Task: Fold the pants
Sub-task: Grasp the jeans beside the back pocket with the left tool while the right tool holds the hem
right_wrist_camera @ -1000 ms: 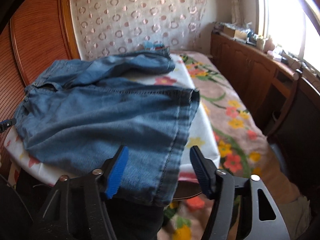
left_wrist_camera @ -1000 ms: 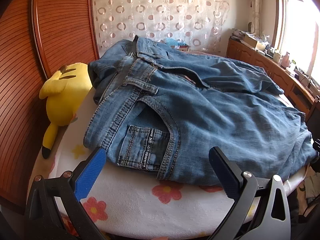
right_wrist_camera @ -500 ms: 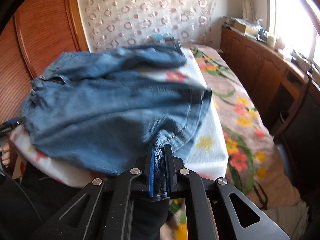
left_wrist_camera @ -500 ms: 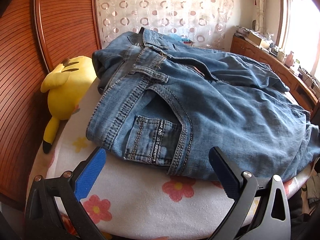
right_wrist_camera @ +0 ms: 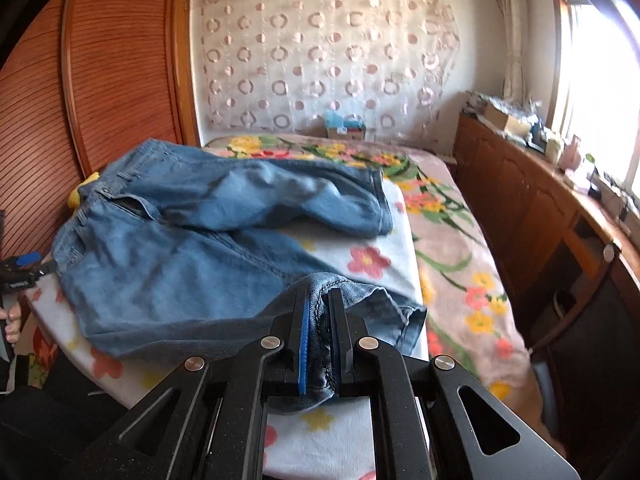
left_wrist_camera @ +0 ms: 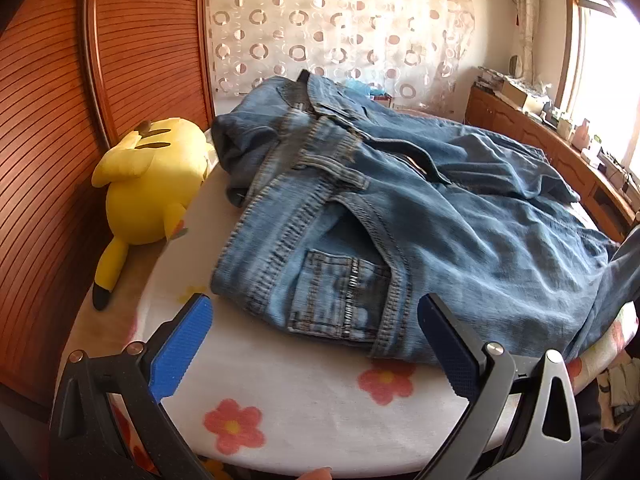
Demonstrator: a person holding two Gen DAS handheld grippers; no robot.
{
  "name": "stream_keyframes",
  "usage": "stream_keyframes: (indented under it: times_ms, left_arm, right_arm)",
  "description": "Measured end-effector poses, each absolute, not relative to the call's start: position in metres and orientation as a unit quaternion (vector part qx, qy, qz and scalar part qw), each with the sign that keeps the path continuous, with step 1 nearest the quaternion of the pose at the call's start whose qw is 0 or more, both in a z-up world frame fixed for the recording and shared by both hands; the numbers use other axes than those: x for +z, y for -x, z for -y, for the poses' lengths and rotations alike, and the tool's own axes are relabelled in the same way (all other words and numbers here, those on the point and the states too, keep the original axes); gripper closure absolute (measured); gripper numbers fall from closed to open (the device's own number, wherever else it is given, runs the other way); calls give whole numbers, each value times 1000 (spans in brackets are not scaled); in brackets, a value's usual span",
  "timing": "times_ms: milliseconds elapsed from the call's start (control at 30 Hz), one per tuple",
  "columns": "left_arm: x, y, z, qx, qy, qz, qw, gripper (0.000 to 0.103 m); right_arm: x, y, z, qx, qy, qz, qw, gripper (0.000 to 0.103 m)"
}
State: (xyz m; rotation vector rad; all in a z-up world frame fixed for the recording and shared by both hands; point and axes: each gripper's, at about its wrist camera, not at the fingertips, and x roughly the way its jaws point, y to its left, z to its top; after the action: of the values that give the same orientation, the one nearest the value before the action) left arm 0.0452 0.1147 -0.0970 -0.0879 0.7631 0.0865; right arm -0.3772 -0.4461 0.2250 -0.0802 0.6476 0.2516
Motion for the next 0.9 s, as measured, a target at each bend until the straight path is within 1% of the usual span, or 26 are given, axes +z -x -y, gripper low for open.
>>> stream_keyframes:
  times_ms: [133, 233, 367, 433, 600, 700, 800, 900]
  left_arm:
    - [-97, -45, -127, 45, 48, -370, 927, 5]
    - [-95, -44, -135, 50, 49, -366, 928, 9]
    - [-92, -47, -144, 60, 53, -357, 931, 9]
    - [-97, -53, -147, 66, 46, -365, 927, 11]
    - [-110, -66, -153, 67, 49, -381, 921, 16]
    - [-119, -72, -153, 65, 46, -392, 917, 17]
    - [-125, -76, -153, 63, 46, -399, 913, 17]
    - [-126, -78, -153, 61, 50, -399, 914, 17]
  right_arm:
    - [209, 373, 455, 111, 27, -338, 934, 95]
    - [208, 371, 455, 108, 21, -355, 928, 95]
    - [209, 373, 456, 107, 7, -375, 921, 95]
    - [209, 370, 461, 110, 0, -377, 920, 94]
    - [215, 374, 475, 106, -13, -378, 920, 81]
    - [211, 376, 484, 101, -10, -378, 920, 68]
    - [210, 381, 489, 102, -13, -381, 919, 66]
    - [204, 377, 495, 105, -21, -385, 917, 62]
